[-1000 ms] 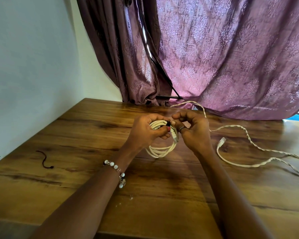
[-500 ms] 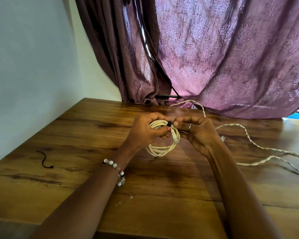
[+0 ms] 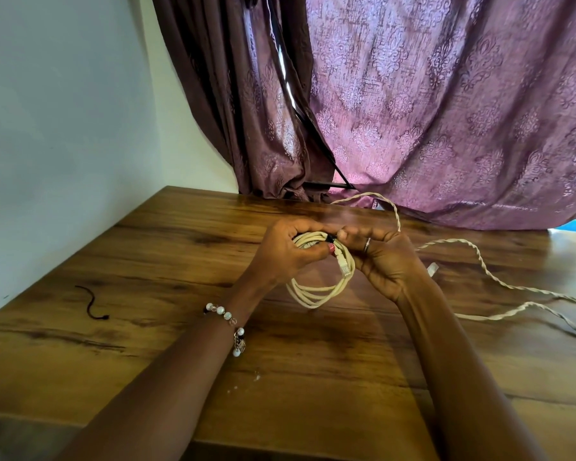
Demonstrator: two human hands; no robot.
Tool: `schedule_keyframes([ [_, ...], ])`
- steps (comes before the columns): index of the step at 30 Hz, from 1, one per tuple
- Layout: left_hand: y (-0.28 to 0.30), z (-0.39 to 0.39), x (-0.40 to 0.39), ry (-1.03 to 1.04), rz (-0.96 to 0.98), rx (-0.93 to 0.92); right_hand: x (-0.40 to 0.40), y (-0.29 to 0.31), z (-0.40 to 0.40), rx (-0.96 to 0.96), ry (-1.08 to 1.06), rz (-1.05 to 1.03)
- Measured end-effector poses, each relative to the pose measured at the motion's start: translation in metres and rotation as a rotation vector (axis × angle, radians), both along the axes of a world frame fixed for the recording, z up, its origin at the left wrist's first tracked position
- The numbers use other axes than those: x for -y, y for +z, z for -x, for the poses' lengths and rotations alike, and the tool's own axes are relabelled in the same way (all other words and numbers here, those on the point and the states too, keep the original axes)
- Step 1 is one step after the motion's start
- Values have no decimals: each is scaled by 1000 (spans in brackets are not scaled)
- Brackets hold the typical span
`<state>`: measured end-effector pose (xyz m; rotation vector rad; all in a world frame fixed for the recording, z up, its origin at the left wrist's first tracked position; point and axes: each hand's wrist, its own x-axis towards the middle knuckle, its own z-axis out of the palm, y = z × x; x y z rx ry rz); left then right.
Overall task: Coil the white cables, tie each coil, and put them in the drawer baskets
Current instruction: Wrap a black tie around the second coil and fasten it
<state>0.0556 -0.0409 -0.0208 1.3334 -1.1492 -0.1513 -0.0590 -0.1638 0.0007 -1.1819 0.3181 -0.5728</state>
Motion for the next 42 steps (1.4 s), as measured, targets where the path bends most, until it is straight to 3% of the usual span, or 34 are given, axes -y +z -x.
schedule_keyframes([
  [7, -2, 0, 4, 47, 44, -71, 5, -3, -1, -8, -61, 287],
  [20, 0, 4, 1, 50, 51, -102, 5, -7, -12, 98, -408, 1273],
  [24, -2, 8, 2, 55, 24, -116, 2, -7, -13, 47, -442, 1146],
  [29, -4, 17, 11, 110, 24, -148, -7, -2, -11, 112, -258, 622],
  [34, -3, 9, 6, 84, 47, -236, 6, 1, -1, 36, -50, 314],
  [38, -1, 12, 7, 80, 40, -262, 9, 0, 0, 66, -88, 397],
  [42, -2, 12, 8, 88, 31, -235, 6, -6, -5, 116, -208, 745],
])
